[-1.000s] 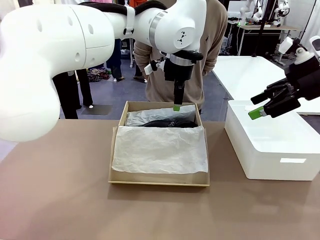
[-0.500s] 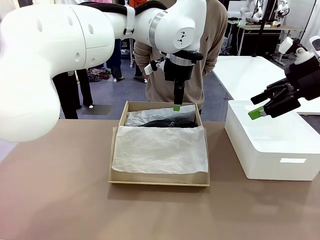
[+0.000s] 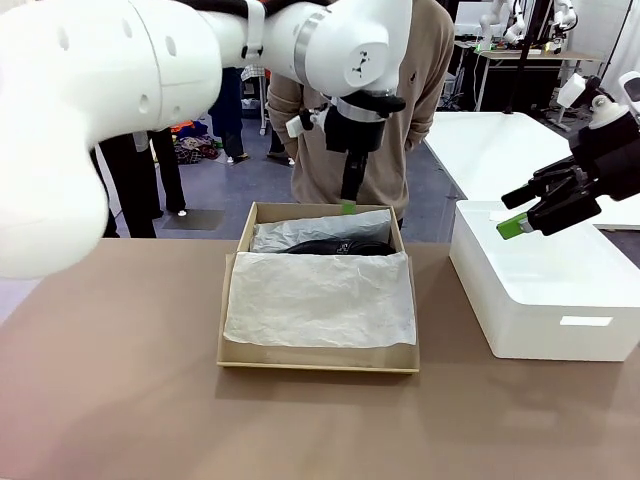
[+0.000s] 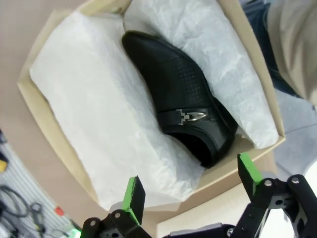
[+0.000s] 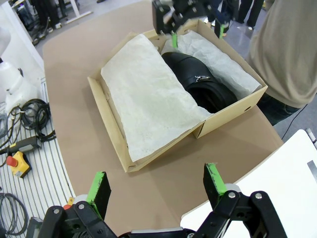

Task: Pack the shoes into the box.
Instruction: Close the Shoes Box.

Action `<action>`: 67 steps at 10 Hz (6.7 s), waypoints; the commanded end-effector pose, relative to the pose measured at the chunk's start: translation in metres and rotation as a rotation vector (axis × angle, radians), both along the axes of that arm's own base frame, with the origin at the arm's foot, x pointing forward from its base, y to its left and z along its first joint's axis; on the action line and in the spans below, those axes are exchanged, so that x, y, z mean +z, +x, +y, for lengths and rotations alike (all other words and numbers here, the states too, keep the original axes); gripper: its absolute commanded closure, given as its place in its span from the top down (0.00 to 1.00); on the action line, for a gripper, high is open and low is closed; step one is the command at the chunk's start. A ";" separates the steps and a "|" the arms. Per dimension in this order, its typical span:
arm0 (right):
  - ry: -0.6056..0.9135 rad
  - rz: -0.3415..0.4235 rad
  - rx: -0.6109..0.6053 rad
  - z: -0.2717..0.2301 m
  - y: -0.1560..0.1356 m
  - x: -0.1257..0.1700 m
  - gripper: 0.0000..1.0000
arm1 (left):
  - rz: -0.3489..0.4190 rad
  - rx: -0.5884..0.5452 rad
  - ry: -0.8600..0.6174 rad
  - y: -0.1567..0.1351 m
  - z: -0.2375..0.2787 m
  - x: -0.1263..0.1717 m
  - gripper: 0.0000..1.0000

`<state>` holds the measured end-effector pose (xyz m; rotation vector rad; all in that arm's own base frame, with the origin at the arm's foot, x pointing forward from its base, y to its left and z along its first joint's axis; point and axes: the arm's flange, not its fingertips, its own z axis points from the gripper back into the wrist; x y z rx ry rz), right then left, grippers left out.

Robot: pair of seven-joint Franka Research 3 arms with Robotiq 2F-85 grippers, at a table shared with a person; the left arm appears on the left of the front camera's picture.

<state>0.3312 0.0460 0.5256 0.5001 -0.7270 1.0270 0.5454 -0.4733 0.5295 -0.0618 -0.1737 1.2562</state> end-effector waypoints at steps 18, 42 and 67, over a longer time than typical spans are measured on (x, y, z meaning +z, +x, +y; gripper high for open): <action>0.030 -0.021 0.025 -0.001 0.003 0.000 1.00 | 0.166 -1.202 0.049 -0.045 0.185 0.055 1.00; 0.030 -0.021 0.025 -0.001 0.003 0.000 1.00 | 0.052 -2.515 0.131 -0.087 0.348 0.067 1.00; 0.030 -0.021 0.025 -0.001 0.003 0.000 1.00 | -0.171 -2.774 0.240 -0.080 0.375 0.029 0.00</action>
